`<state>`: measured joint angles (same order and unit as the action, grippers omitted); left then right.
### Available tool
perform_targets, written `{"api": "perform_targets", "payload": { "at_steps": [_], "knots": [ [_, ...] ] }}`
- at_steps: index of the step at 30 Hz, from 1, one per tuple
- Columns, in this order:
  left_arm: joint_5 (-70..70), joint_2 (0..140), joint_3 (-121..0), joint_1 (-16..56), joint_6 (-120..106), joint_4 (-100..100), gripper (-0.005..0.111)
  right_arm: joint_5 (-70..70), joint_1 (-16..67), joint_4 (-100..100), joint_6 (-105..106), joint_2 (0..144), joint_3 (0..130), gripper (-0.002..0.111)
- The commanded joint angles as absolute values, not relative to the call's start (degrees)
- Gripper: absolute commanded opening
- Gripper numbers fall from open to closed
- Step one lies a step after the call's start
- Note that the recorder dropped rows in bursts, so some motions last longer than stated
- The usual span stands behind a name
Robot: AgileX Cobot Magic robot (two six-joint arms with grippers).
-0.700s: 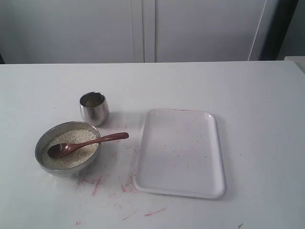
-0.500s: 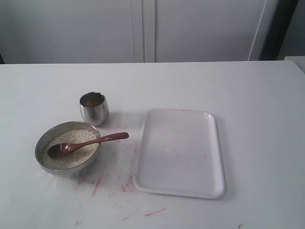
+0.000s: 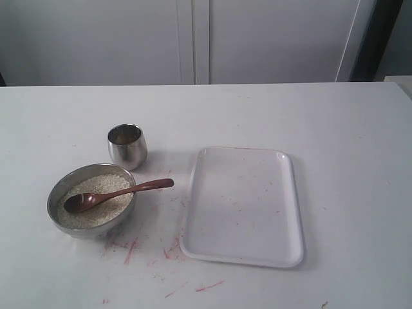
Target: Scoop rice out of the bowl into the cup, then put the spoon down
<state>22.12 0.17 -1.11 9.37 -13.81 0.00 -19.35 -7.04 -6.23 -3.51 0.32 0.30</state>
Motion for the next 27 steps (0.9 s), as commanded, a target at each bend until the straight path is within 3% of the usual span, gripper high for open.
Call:
{"api": "perform_targets", "payload": {
  "at_steps": [1,27],
  "knots": [
    [24.0,0.0,-0.6,9.5,-13.5,0.0,0.014,-19.3,-7.5,-6.0,-3.5,0.0,0.0,0.000],
    [24.0,0.0,-0.6,9.5,-13.5,0.0,0.014,-16.1,-7.5,-6.0,-3.5,0.0,0.0,0.000]
  ]
}}
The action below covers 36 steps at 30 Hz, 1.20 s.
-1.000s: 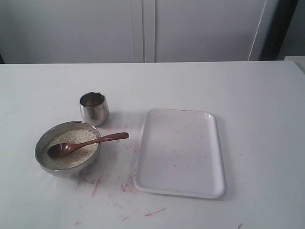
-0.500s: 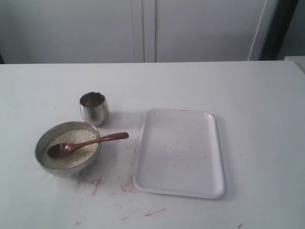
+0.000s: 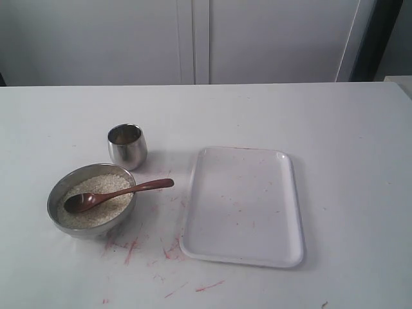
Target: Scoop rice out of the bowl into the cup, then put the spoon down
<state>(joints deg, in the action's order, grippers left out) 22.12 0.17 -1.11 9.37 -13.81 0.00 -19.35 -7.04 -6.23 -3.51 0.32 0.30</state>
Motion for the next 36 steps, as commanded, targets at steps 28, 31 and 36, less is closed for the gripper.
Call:
{"api": "perform_targets", "payload": {
  "at_steps": [28,31,36],
  "knots": [
    [24.0,0.0,-0.6,9.5,-13.5,0.0,0.014,65.3,-7.3,19.3,-13.4,0.0,4.6,0.000],
    [24.0,0.0,-0.6,9.5,-13.5,0.0,0.014,65.4,-7.3,26.7,-18.7,0.0,8.8,0.000],
    [24.0,0.0,-0.6,9.5,-13.5,0.0,0.014,65.8,-7.3,27.4,-19.6,0.0,18.7,0.000]
  ]
}}
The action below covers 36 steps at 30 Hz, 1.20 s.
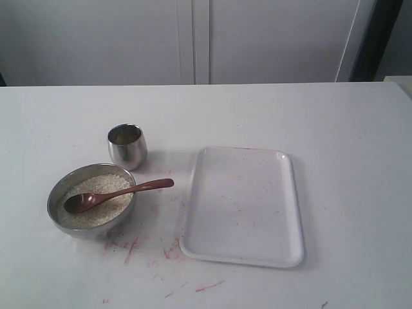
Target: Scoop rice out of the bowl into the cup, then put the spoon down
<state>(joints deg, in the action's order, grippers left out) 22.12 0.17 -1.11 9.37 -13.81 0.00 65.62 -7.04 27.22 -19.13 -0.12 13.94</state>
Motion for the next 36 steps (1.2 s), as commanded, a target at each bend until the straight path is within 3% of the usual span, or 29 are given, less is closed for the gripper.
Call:
{"api": "perform_targets", "payload": {
  "at_steps": [1,14,26,36],
  "knots": [
    [24.0,0.0,-0.6,9.5,-13.5,0.0,0.014,65.1,-7.3,27.4,-19.6,0.0,21.5,0.000],
    [24.0,0.0,-0.6,9.5,-13.5,0.0,0.014,33.7,-7.3,27.4,-16.9,0.5,46.9,0.000],
    [24.0,0.0,-0.6,9.5,-13.5,0.0,0.014,0.0,-5.4,27.0,-16.7,14.4,71.4,0.000],
    [24.0,0.0,-0.6,9.5,-13.5,0.0,0.014,-22.0,1.1,27.0,-10.4,27.2,82.2,0.000]
  ]
}}
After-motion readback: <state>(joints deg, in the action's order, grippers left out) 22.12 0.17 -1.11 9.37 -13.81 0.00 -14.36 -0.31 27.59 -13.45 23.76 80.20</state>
